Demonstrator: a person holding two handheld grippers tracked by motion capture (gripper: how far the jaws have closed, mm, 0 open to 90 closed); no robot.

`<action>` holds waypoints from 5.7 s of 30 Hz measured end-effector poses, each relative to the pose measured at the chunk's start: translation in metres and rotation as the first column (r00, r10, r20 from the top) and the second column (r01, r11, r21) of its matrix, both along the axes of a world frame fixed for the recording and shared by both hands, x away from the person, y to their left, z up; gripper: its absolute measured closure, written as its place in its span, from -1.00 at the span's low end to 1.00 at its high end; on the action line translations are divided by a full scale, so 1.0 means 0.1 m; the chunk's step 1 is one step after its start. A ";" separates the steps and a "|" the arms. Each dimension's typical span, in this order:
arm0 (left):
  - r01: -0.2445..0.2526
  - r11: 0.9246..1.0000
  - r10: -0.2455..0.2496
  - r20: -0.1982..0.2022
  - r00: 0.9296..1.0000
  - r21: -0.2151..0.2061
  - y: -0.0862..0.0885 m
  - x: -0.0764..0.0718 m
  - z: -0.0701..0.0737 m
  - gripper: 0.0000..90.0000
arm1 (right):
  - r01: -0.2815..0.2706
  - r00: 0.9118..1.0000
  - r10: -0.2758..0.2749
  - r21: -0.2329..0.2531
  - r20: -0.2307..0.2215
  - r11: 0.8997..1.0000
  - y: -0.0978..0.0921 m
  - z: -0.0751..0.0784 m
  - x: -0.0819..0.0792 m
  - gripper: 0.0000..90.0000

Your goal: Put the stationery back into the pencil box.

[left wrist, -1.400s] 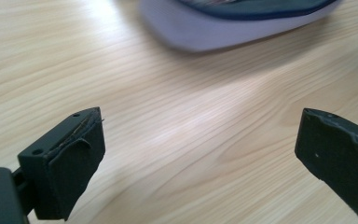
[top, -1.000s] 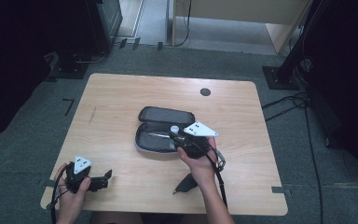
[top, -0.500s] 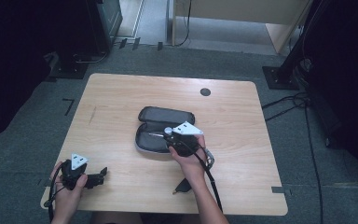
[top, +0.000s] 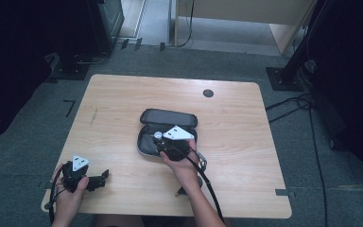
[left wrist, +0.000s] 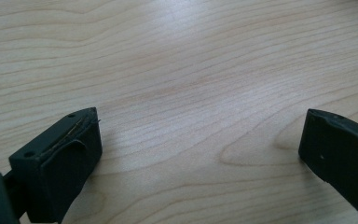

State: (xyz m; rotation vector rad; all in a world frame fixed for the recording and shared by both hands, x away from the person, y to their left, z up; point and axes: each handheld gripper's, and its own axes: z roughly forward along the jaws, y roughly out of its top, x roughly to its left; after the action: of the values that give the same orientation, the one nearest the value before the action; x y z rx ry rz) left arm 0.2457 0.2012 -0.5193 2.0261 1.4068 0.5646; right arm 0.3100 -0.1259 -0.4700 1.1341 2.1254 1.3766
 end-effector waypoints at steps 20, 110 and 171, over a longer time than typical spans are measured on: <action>0.001 1.000 -0.001 -0.002 1.000 0.005 0.00 0.00 0.00 -1.00 | 0.020 0.996 -0.016 0.036 -0.092 0.999 -0.45 -0.03 -0.04 0.38; 0.216 0.969 -0.203 0.109 0.973 -0.118 -0.97 -0.24 0.22 -1.00 | 0.278 0.947 -0.281 -0.037 -0.159 0.960 -1.40 -0.38 -1.27 -0.33; 0.647 0.763 -0.645 0.050 0.762 -0.013 -2.13 -0.66 0.03 0.68 | 0.194 0.954 -0.167 0.089 -0.251 0.977 -1.27 -0.51 -1.24 0.44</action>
State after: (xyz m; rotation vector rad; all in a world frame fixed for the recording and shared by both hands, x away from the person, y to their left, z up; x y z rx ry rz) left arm 0.1800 -0.0118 -0.5159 2.2749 0.5920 0.2674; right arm 0.1861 -0.2527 -0.5205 1.5730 2.0601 1.3467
